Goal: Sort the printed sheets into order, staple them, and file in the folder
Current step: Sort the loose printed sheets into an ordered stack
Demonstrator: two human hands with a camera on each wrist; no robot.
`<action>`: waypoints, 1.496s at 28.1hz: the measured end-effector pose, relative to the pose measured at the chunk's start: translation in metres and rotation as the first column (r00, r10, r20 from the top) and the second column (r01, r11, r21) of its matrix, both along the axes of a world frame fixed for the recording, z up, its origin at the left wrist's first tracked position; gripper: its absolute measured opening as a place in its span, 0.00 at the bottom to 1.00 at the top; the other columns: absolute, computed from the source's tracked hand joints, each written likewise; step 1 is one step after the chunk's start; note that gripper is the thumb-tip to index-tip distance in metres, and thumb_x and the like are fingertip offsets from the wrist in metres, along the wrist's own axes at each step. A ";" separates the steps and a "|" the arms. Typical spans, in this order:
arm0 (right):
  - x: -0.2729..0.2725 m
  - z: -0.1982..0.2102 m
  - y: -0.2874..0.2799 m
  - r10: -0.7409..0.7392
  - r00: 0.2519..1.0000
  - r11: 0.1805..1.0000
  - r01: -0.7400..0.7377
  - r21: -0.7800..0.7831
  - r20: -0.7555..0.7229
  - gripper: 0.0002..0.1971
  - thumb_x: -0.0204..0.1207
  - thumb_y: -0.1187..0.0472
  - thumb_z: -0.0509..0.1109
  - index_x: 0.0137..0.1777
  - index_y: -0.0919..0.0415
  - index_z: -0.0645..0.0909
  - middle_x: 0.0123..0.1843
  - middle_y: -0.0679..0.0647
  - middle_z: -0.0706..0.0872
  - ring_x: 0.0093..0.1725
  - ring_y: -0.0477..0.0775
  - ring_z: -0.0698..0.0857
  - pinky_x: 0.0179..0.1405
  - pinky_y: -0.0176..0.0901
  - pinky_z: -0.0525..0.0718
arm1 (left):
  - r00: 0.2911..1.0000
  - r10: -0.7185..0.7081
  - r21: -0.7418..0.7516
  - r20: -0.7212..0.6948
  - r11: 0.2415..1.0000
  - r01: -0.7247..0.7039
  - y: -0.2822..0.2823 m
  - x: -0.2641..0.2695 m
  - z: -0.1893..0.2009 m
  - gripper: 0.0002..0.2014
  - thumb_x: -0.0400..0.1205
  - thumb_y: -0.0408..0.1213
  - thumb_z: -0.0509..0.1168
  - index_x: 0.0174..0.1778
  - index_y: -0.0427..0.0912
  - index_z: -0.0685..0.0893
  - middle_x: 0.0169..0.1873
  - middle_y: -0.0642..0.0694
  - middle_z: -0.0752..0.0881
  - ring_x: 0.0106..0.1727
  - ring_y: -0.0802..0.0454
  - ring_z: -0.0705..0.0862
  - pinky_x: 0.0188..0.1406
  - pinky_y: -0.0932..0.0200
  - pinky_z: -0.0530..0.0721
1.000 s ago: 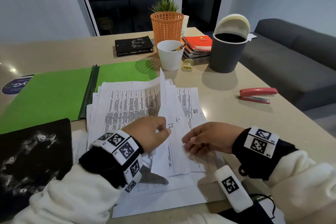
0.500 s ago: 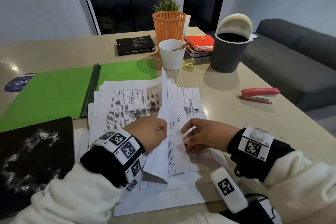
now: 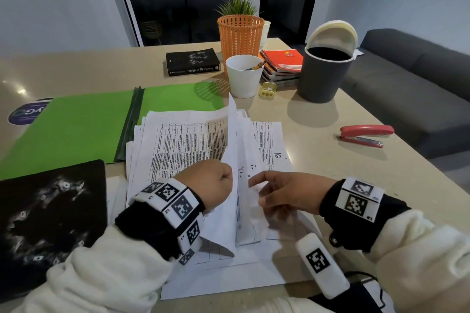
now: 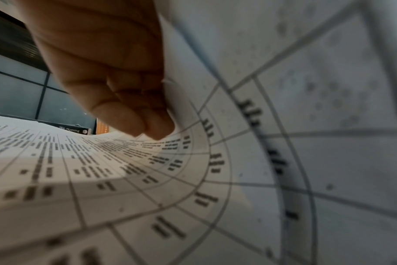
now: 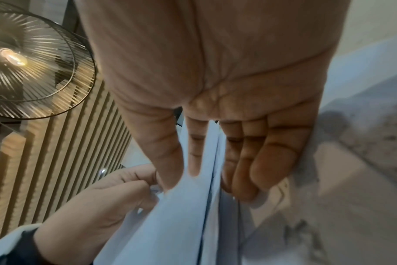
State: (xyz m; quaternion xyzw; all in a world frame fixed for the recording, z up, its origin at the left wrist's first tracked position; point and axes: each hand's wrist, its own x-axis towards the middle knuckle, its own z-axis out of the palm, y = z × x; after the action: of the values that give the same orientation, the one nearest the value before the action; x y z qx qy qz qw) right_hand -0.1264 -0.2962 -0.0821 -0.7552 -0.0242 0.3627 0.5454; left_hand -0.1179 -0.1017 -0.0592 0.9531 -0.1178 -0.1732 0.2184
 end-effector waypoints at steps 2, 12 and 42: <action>-0.001 0.002 0.001 0.050 0.999 0.999 -0.050 0.000 0.020 0.16 0.78 0.69 0.68 0.57 0.46 0.79 0.36 0.50 0.78 0.25 0.45 0.81 0.22 0.34 0.80 | 1.000 -0.006 0.025 0.007 1.000 0.006 -0.001 0.000 0.000 0.11 0.80 0.37 0.55 0.39 0.43 0.82 0.43 0.49 0.84 0.39 0.48 0.88 0.40 0.54 0.86; 0.000 0.000 0.009 0.131 0.991 0.990 -0.131 -0.056 -0.003 0.22 0.82 0.69 0.62 0.57 0.36 0.80 0.31 0.52 0.71 0.30 0.51 0.71 0.33 0.40 0.73 | 0.996 -0.082 0.137 0.035 0.988 0.077 -0.004 -0.007 0.004 0.16 0.73 0.55 0.70 0.45 0.52 0.71 0.38 0.55 0.78 0.30 0.60 0.77 0.28 0.61 0.73; 0.002 -0.009 0.004 0.133 0.991 0.991 -0.133 -0.003 0.012 0.25 0.80 0.72 0.62 0.55 0.35 0.82 0.32 0.55 0.65 0.30 0.52 0.68 0.33 0.41 0.66 | 0.992 -0.092 0.020 0.082 0.996 0.090 0.005 -0.007 0.006 0.17 0.78 0.37 0.62 0.59 0.62 0.81 0.50 0.58 0.81 0.55 0.57 0.79 0.57 0.59 0.77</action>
State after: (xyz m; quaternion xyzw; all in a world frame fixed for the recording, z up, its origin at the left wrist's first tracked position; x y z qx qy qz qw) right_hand -0.1242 -0.2923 -0.0913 -0.7549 -0.0772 0.3936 0.5189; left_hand -0.1246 -0.0963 -0.0529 0.9548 -0.1686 -0.1444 0.1976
